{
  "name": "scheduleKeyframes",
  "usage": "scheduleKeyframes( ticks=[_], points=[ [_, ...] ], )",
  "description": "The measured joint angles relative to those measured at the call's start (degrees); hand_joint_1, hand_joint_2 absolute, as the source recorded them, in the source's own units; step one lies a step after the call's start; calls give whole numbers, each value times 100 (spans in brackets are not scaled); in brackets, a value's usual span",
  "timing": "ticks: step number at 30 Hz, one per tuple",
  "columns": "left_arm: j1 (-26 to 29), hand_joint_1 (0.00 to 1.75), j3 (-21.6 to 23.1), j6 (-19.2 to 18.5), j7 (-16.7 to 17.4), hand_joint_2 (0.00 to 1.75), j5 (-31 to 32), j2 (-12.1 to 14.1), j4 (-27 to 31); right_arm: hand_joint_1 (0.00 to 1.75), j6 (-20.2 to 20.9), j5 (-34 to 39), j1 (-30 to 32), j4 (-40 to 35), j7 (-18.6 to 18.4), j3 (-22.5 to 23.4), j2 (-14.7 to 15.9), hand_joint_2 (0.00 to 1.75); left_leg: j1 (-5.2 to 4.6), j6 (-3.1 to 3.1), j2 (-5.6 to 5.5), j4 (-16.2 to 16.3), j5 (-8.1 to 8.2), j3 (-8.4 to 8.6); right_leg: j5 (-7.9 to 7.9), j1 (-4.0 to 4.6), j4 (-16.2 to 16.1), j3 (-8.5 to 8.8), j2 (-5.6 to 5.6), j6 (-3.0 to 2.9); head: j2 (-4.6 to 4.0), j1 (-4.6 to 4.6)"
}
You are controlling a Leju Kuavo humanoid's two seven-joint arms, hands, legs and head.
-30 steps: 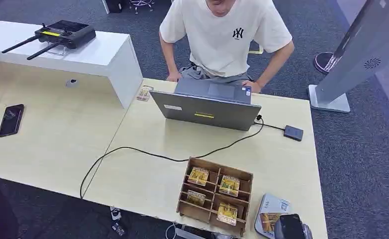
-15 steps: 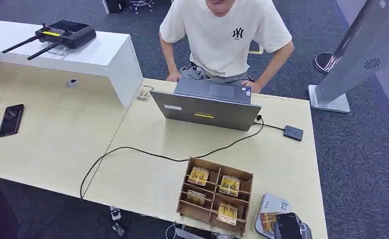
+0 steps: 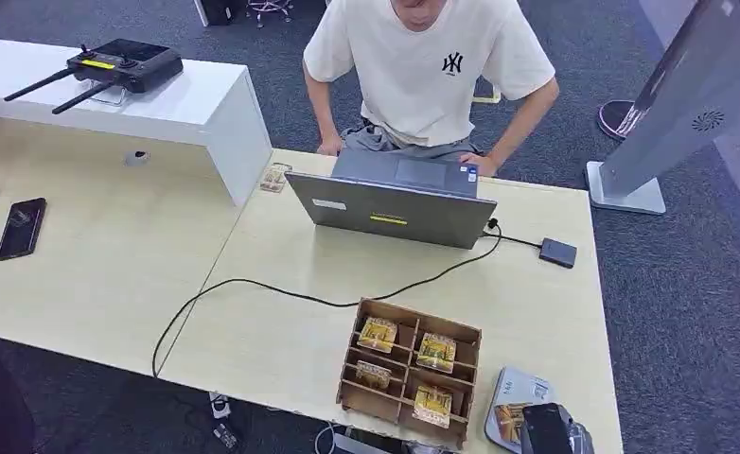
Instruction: Pass the card to the sensor for recognition and then transmit it.
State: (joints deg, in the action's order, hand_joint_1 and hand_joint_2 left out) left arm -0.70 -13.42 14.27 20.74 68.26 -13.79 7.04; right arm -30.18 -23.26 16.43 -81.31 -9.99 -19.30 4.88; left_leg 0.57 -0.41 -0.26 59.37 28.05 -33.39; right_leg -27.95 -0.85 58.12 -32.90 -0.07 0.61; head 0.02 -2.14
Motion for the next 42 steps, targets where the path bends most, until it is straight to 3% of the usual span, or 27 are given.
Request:
scheduleKeyframes(
  ticks=[18, 27, 42],
  points=[
    [-1, 0, -4, 13, 0, 0, 18, 0, 0, 175, -13, -18, -48, 59, 0, 2, -7, 175, 0, 0, 0, 0, 0, 2, 0, 0, 0, 2, 0, 0, 0, -2],
    [0, 0, -59, 55, -35, 0, 13, -7, 0, 175, -147, -101, 71, -285, 227, 17, -22, 175, 0, 0, -1, 0, 0, 2, 1, 0, 0, 2, 0, 0, 0, 0],
    [-7, 0, -236, 90, -219, 0, -33, -13, -46, 175, -887, 164, 506, -2275, 1488, 11, -22, 175, 0, 0, 0, 0, 0, -1, 0, 0, 0, -2, 0, 0, 0, -2]
  ],
)
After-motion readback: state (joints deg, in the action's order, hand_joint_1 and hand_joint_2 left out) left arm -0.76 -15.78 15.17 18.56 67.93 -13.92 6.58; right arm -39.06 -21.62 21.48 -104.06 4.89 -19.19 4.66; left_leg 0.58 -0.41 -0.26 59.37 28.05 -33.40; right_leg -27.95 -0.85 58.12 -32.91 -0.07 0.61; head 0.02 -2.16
